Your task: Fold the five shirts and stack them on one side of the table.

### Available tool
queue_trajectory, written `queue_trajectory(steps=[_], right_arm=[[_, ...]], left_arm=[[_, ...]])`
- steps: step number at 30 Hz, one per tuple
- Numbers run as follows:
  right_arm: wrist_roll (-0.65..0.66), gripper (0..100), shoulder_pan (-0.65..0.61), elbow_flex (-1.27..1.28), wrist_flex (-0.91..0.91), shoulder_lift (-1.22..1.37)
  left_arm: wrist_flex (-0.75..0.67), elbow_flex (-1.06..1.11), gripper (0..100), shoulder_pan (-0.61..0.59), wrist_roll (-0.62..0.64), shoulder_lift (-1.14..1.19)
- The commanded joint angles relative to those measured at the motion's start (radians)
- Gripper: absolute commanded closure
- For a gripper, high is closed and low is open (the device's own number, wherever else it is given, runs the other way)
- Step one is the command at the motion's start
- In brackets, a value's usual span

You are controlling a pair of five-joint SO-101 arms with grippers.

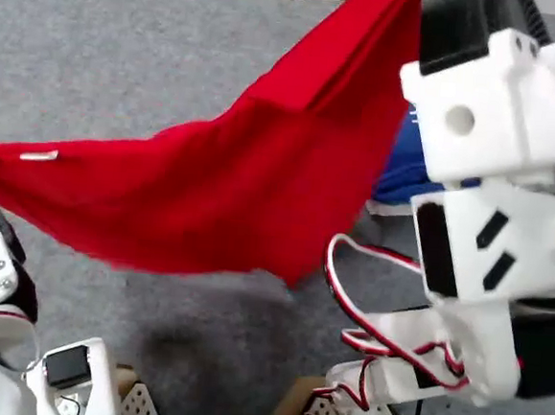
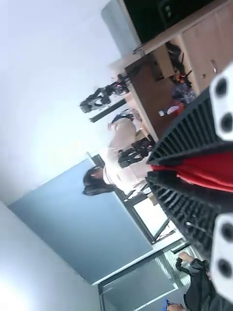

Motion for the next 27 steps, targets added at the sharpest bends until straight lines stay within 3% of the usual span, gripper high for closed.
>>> queue_trajectory(steps=[1,17,27], right_arm=[[0.006,98.4,-0.012,0.047,-0.055,-0.004],[0.012,98.4,-0.012,-0.041,-0.057,-0.005],[0.126,98.4,-0.012,0.033,-0.006,-0.156]], left_arm=[[-0.052,0.05,97,-0.007,0.005,-0.017],[-0.075,0.01,97,-0.01,0.005,-0.023],[0.095,-0.163,97,-0.008,0.009,-0.106]])
